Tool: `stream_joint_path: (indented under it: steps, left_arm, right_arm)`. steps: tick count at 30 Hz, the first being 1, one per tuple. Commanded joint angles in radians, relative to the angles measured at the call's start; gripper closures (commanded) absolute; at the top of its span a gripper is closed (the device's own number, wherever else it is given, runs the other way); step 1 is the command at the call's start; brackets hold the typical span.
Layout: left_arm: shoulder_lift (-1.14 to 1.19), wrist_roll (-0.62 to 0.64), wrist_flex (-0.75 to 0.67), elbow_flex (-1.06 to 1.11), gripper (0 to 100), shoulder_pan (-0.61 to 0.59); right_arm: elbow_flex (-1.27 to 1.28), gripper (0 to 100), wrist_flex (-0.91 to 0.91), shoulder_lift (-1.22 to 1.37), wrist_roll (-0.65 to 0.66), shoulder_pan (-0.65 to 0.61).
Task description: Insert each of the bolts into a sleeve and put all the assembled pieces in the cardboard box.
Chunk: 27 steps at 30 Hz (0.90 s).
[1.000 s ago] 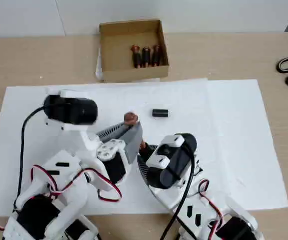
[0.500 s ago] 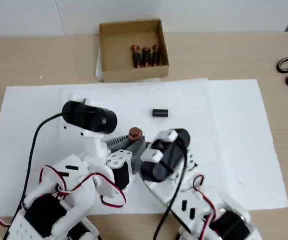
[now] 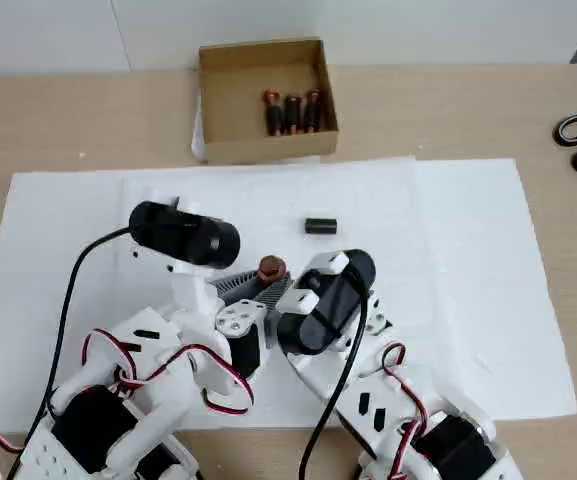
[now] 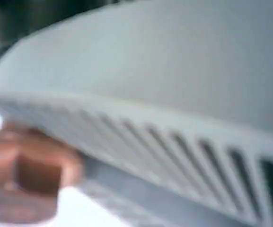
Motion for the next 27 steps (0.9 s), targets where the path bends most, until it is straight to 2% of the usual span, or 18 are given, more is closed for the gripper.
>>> stream_joint_path:
  steps: [1, 5, 12, 21, 27]
  left_arm:
    - [0.008, -0.003, 0.023, 0.076, 84, 0.018]
    - [0.014, -0.003, 0.023, 0.076, 74, 0.018]
    - [0.014, -0.054, -0.003, 0.074, 74, 0.009]
    - [0.014, -0.242, -0.098, 0.065, 74, -0.163]
    - [0.014, -0.264, -0.094, 0.038, 74, -0.186]
  right_arm:
    - [-0.040, 99.4, -0.108, -0.012, 0.009, 0.031]
    - [-0.040, 99.4, -0.108, -0.012, 0.009, 0.031]
    - [-0.040, 99.4, -0.107, -0.010, 0.008, 0.031]
    - [-0.040, 99.4, -0.045, -0.013, 0.003, 0.030]
    - [-0.040, 99.4, -0.045, -0.013, 0.003, 0.030]
